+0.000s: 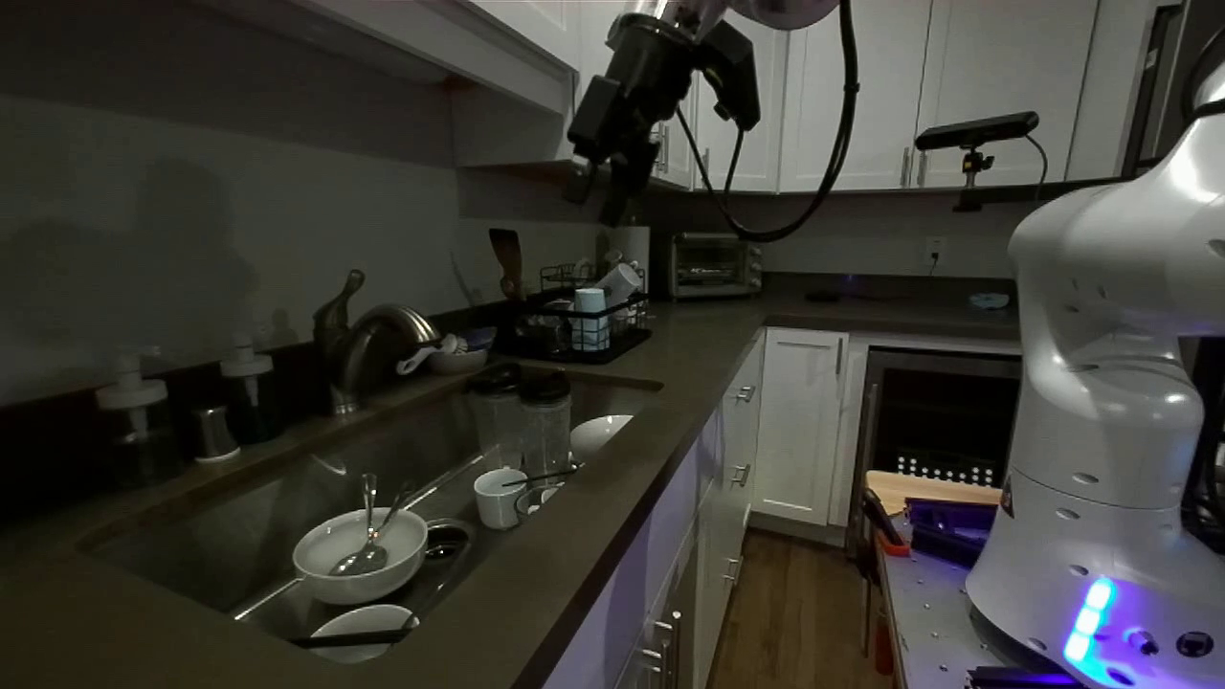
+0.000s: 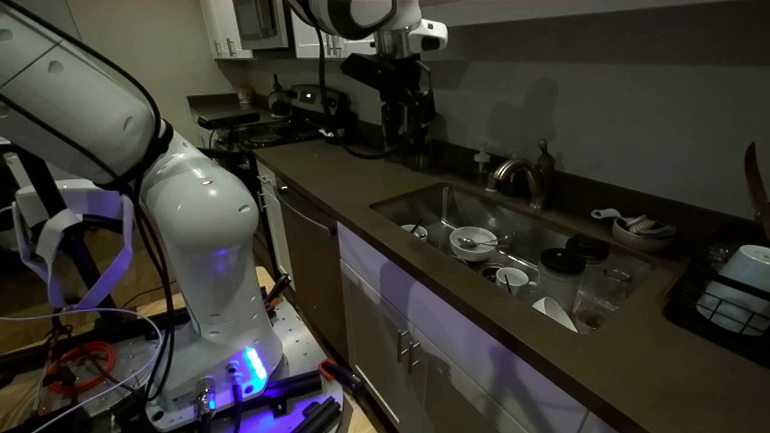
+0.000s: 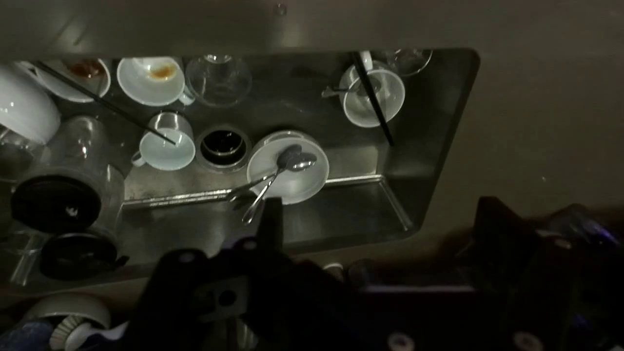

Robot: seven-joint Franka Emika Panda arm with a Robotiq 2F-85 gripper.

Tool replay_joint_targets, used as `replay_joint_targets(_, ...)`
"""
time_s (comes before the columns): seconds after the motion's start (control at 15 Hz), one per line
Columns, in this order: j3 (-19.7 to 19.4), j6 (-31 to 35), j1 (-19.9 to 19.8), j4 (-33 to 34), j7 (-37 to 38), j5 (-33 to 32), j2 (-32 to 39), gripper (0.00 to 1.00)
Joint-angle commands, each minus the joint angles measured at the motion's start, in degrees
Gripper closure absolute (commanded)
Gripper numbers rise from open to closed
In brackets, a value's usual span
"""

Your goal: Lift u the tap handle

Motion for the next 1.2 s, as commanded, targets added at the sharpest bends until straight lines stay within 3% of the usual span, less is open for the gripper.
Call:
replay_joint_targets(0.0, 0.3, 7.8, -1.3, 5.3, -2.3, -1.8, 8.7, 0.0)
replay_joint_targets(0.53, -0.4, 24.1, -1.2, 14.6, -4.3, -2.3, 23.5, 0.0)
replay_joint_targets(0.6, 0.1, 21.5, -1.3, 11.5, -2.4, -1.7, 19.7, 0.0)
replay_joint_targets(0.93, 0.2, 21.9, -1.3, 12.1, -2.4, -1.6, 20.7, 0.0)
replay_joint_targets(1.13, 1.7, 32.7, -1.8, 9.5, -0.6, -4.0, 23.1, 0.0)
